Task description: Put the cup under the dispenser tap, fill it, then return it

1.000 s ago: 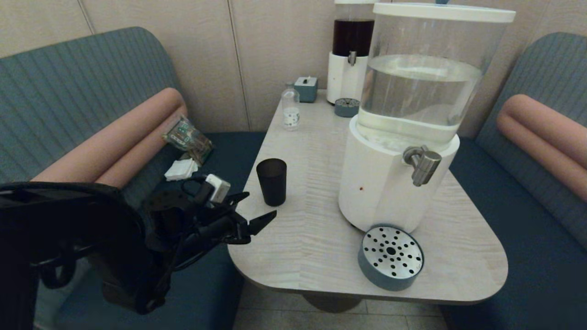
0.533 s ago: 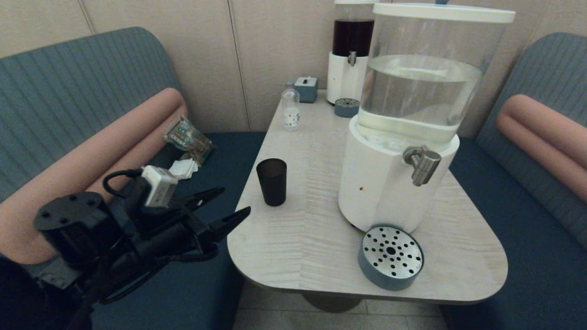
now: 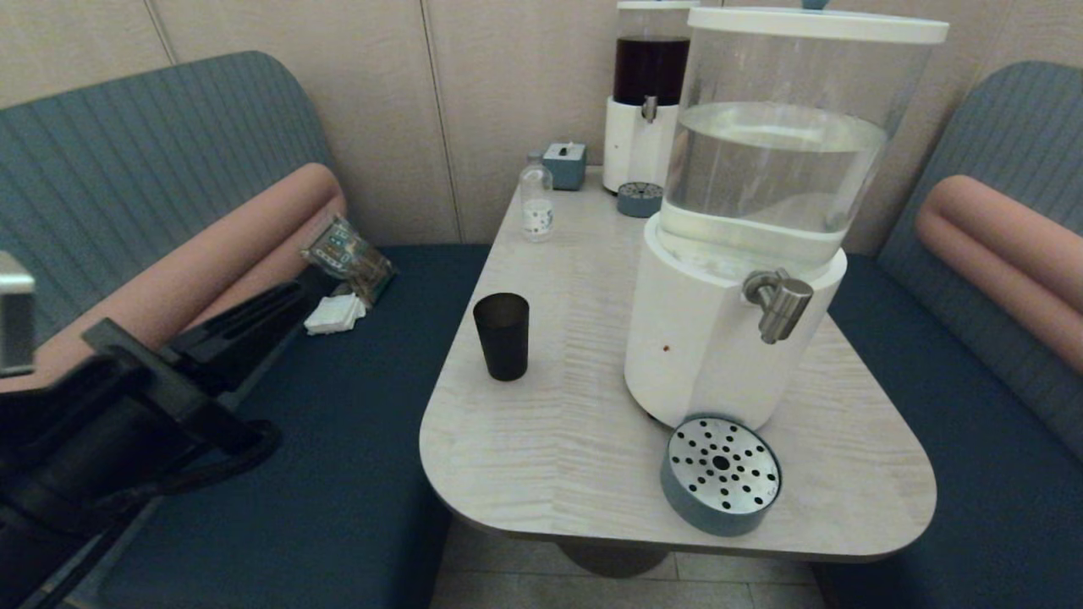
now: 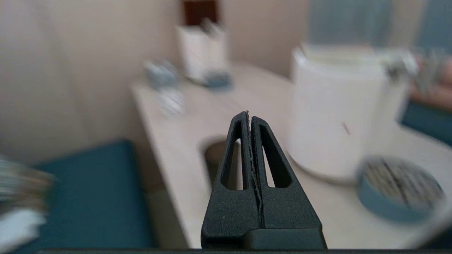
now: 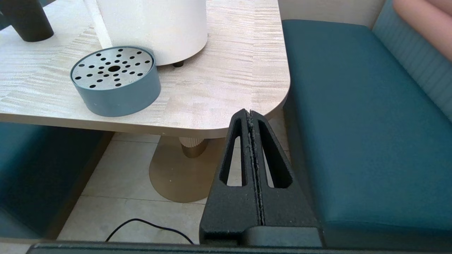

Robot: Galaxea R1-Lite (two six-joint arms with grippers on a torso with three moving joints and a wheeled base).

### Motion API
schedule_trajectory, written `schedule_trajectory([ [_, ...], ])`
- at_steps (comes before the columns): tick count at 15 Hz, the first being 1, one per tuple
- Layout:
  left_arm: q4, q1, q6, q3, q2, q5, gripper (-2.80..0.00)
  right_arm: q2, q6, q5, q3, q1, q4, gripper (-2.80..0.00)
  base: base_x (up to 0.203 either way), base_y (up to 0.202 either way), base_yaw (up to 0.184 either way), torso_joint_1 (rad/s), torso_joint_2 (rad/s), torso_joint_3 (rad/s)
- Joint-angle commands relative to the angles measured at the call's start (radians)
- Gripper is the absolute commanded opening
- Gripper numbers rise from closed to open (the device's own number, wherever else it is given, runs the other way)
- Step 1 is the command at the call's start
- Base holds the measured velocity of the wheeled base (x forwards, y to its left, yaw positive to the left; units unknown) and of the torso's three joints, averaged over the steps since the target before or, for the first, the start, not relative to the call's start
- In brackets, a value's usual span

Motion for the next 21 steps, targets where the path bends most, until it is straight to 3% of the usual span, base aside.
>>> schedule_trajectory([
  [1, 0.059, 0.002, 0.002, -0.02, -0.183, 0.046, -2.8, 0.002, 0.002, 0.0, 0.015, 0.0, -0.001, -2.8, 0.0, 0.0, 0.0, 0.0, 0.0, 0.0],
  [4, 0.337, 0.04, 0.005, -0.118, -0.413, 0.137, -2.8, 0.002, 0.0, 0.0, 0.015, 0.0, -0.001, -2.8, 0.0, 0.0, 0.0, 0.0, 0.0, 0.0],
  [6, 0.516, 0.123, 0.006, -0.184, -0.555, 0.168, -2.8, 0.002, 0.0, 0.0, 0.015, 0.0, -0.001, -2.8, 0.0, 0.0, 0.0, 0.0, 0.0, 0.0],
  [9, 0.716, 0.225, 0.011, -0.234, -0.74, 0.172, -2.8, 0.002, 0.0, 0.0, 0.014, 0.0, -0.001, -2.8, 0.0, 0.0, 0.0, 0.0, 0.0, 0.0],
  [14, 1.145, 0.246, 0.013, -0.233, -1.03, 0.128, -2.8, 0.002, 0.001, 0.0, 0.015, 0.0, -0.001, -2.8, 0.0, 0.0, 0.0, 0.0, 0.0, 0.0],
  [18, 1.306, 0.25, 0.021, -0.135, -1.188, 0.12, -2.8, 0.002, 0.0, 0.0, 0.014, 0.0, -0.001, -2.8, 0.0, 0.0, 0.0, 0.0, 0.0, 0.0],
  [21, 1.328, 0.252, 0.121, 0.045, -1.282, 0.124, -2.8, 0.002, 0.002, 0.0, 0.015, 0.0, -0.001, -2.8, 0.0, 0.0, 0.0, 0.0, 0.0, 0.0],
])
